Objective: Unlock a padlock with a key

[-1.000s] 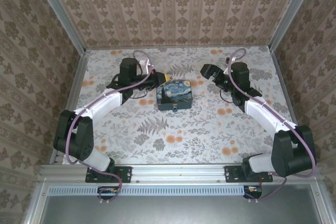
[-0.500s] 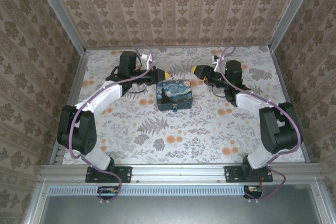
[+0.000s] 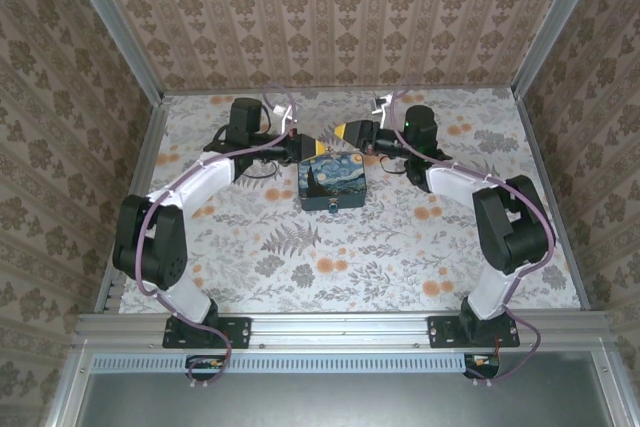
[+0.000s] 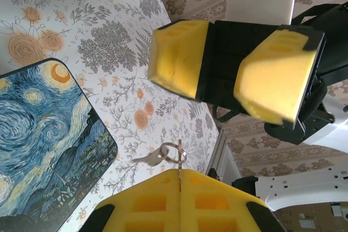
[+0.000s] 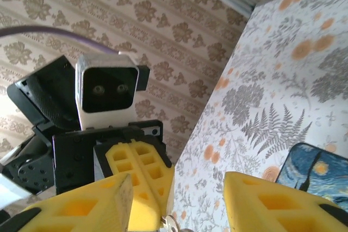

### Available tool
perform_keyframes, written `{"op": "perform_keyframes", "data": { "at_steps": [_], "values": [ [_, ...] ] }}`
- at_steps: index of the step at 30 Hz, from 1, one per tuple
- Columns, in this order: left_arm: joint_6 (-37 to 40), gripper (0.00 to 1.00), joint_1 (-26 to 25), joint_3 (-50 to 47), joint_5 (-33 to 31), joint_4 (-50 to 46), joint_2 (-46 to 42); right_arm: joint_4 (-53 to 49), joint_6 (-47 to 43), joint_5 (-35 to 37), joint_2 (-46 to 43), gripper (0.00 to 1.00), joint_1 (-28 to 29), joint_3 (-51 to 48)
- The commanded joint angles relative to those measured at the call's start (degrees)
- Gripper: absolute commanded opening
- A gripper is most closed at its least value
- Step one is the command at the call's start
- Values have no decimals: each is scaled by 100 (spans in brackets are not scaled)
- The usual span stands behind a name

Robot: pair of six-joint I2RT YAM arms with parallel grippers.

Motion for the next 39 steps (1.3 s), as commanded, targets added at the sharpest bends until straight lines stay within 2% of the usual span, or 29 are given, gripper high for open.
{"op": "perform_keyframes", "data": {
  "at_steps": [1, 14, 25, 39],
  "values": [
    [175, 0, -28, 151, 204, 53, 68, 364, 131, -329, 178, 46, 43, 144],
    [127, 0, -37, 129, 146, 102, 87, 810, 338, -465, 347, 36, 140, -114],
    [79, 0, -54, 158, 100, 130, 137, 979, 417, -511, 477, 36, 193, -193],
    [61, 0, -46, 148, -29, 137, 198, 1344, 598, -563, 416, 13, 185, -439]
  ]
}}
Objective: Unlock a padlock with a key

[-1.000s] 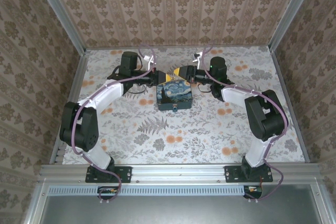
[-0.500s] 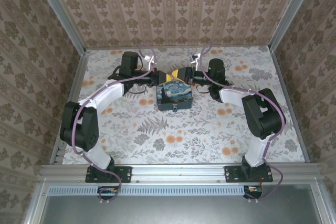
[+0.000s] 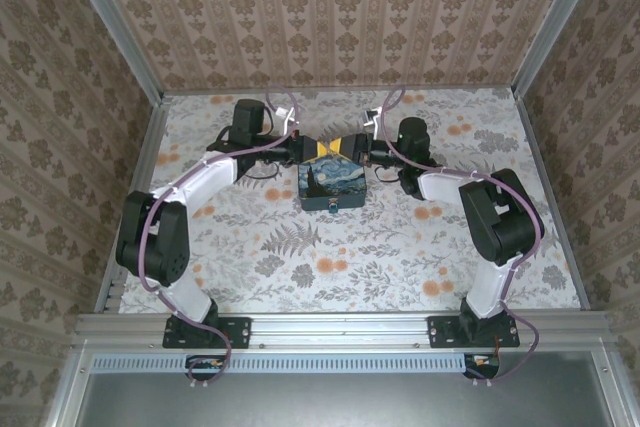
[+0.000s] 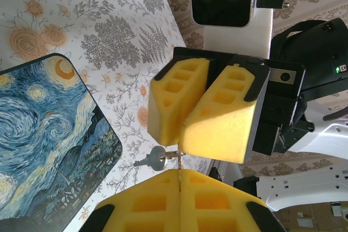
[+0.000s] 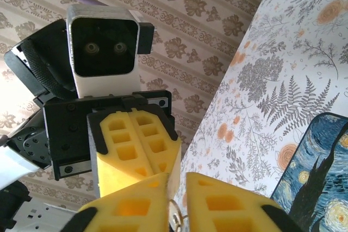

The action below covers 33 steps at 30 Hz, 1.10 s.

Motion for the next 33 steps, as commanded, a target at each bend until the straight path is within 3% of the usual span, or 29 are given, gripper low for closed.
{"op": "perform_keyframes", "data": {
  "at_steps": [1, 6, 8, 11, 16, 19, 23, 24, 26, 28, 33],
  "values": [
    [50, 0, -19, 148, -11, 101, 67, 360, 108, -195, 22, 11, 22, -94],
    [-4, 0, -26, 139, -30, 180, 116, 579, 233, -296, 11, 7, 36, -148],
    [-39, 0, -24, 143, -25, 226, 129, 580, 232, -314, 3, 19, 41, -164],
    [-57, 0, -36, 138, -37, 246, 152, 554, 210, -328, -18, 20, 51, -182],
    [-90, 0, -37, 138, -65, 262, 155, 583, 216, -315, 9, 12, 45, -217],
    [-110, 0, -37, 143, -94, 271, 156, 624, 223, -320, 11, 0, 51, -231],
    [-200, 0, -33, 149, -167, 277, 175, 624, 203, -216, -31, 0, 42, -315],
    [-327, 9, 4, 108, -192, 375, 166, 594, 183, -156, -61, 0, 36, -347],
    [-725, 37, 99, -53, -259, 743, 126, 533, 106, -8, -120, 0, 15, -447],
    [-1168, 52, 226, -263, -371, 1125, 36, 459, 41, 87, -173, 0, 4, -527],
    [-1703, 65, 410, -562, -590, 1423, -186, 448, -13, 159, -255, 0, -9, -629]
  ]
}}
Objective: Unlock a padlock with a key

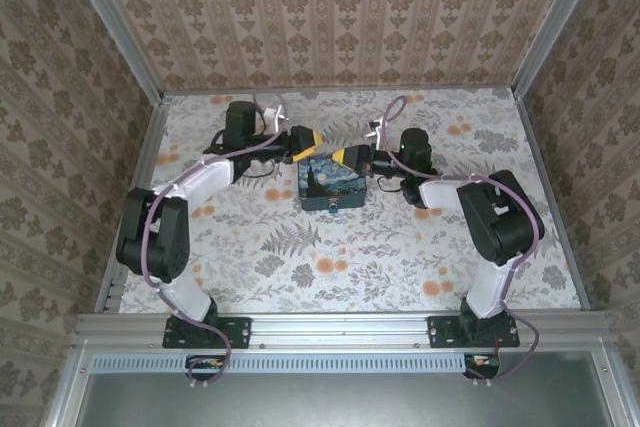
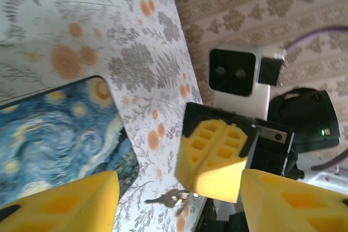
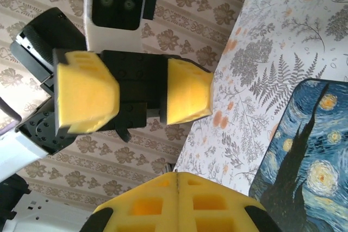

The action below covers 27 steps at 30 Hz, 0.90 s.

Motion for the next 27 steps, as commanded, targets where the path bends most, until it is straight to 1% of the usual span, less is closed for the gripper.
{"op": "perform_keyframes", "data": {
  "at_steps": [1, 4, 10, 12, 13, 16, 19, 24, 27],
  "values": [
    [-607, 66, 78, -192, -222, 442, -311, 101, -194, 165, -285, 0, -8, -108],
    [-960, 68, 71, -370, -294, 695, -366, 6, -376, 346, -415, 0, -10, -202],
    [-2228, 70, 71, -828, -326, 1880, -308, -459, -1089, 831, -764, 0, 43, -351],
    [-2632, 70, 69, -941, -369, 2196, -274, -845, -1534, 1102, -957, 0, 104, -380],
    [-2811, 70, 62, -985, -389, 2359, -258, -1181, -1894, 1338, -1107, 0, 171, -389],
    [-3191, 70, 35, -1065, -476, 2591, -254, -1890, -2666, 1855, -1386, 0, 383, -322],
    [-3245, 69, -19, -1013, -599, 2346, -313, -2212, -3075, 2217, -1502, 0, 548, -234],
    [-3047, 70, -154, -783, -832, 1605, -340, -2316, -3416, 2740, -1576, 0, 755, -163],
    [-3012, 70, -194, -673, -973, 1315, -272, -2352, -3593, 3023, -1602, 0, 848, -105]
  ]
}}
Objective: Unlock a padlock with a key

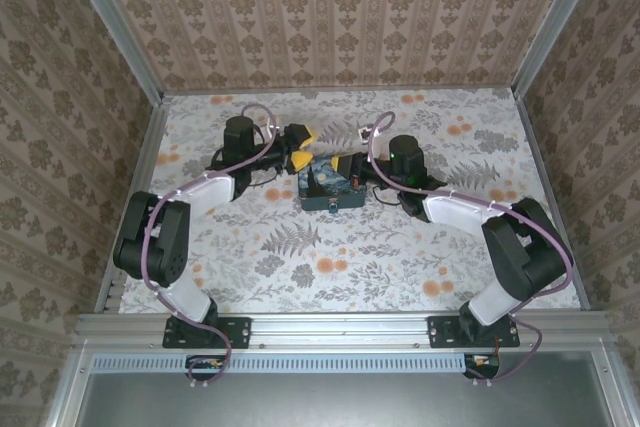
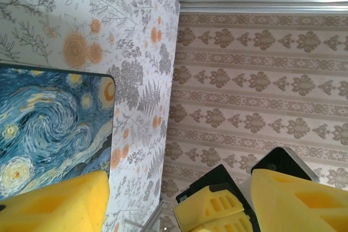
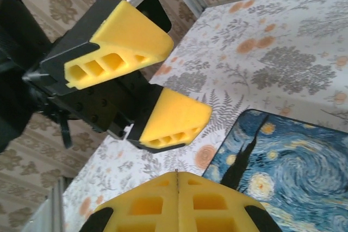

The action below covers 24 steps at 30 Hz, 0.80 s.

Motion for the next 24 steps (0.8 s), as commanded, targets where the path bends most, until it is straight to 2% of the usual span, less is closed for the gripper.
{"op": "perform_keyframes", "data": {
  "at_steps": [1, 6, 9, 13, 24],
  "values": [
    [-33, 70, -39, 275, -225, -375, -75, -180, -544, 627, -193, 0, 92, 222],
    [-194, 70, -46, 273, -300, -331, 38, -308, -853, 815, -172, 0, 119, 342],
    [-279, 70, -47, 310, -307, -321, 116, -396, -900, 690, -55, 0, 102, 511],
    [-527, 69, -47, 401, -258, -55, 271, -189, -543, 248, 230, 0, -10, 699],
    [-918, 63, -21, 410, -151, 389, 375, 490, 218, -390, 442, 0, -241, 693]
  ]
}}
